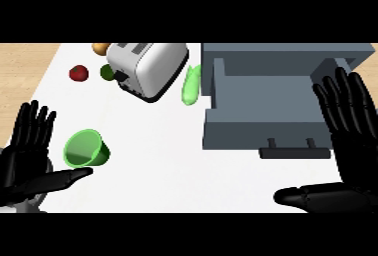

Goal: Pick up the cup, place it into the drawer and close the drawer

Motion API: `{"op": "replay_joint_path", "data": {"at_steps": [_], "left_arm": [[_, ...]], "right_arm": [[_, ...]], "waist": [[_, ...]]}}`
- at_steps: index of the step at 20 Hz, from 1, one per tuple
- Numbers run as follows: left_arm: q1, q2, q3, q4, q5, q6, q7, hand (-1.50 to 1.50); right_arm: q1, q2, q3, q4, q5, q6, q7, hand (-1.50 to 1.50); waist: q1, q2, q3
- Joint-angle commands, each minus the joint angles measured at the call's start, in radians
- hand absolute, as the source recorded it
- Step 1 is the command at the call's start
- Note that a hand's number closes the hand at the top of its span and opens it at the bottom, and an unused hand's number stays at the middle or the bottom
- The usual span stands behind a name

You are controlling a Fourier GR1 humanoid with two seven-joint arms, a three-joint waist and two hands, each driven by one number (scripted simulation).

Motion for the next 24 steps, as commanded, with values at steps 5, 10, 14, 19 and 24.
{"op": "replay_joint_path", "data": {"at_steps": [5,10,14,19,24], "left_arm": [[-0.037,0.053,0.073,0.198,0.006,-0.034,-0.096,-1.5],[0.038,0.03,0.039,0.253,-0.021,-0.089,-0.206,-1.5],[-0.053,0.049,0.063,0.489,-0.046,-0.097,-0.33,-1.5],[-0.099,0.082,0.073,0.533,-0.02,-0.105,-0.312,-1.5],[-0.177,0.096,0.108,0.777,-0.041,-0.089,-0.486,-1.5]], "right_arm": [[0.038,-0.018,-0.023,-0.021,-0.043,0.042,0.005,-1.5],[-0.045,-0.025,-0.037,-0.019,-0.043,0.014,0.065,-1.5],[-0.012,-0.006,-0.016,-0.023,-0.02,0.009,0.041,-1.5],[-0.058,-0.013,-0.035,0.016,-0.04,0.018,0.036,-1.5],[0.002,-0.021,-0.052,-0.029,-0.076,0.047,0.04,-1.5]], "waist": [[-0.002,0.0,0.0],[0.002,0.0,0.0],[-0.002,0.0,0.0],[0.0,0.0,0.0],[-0.003,0.001,0.0]]}}
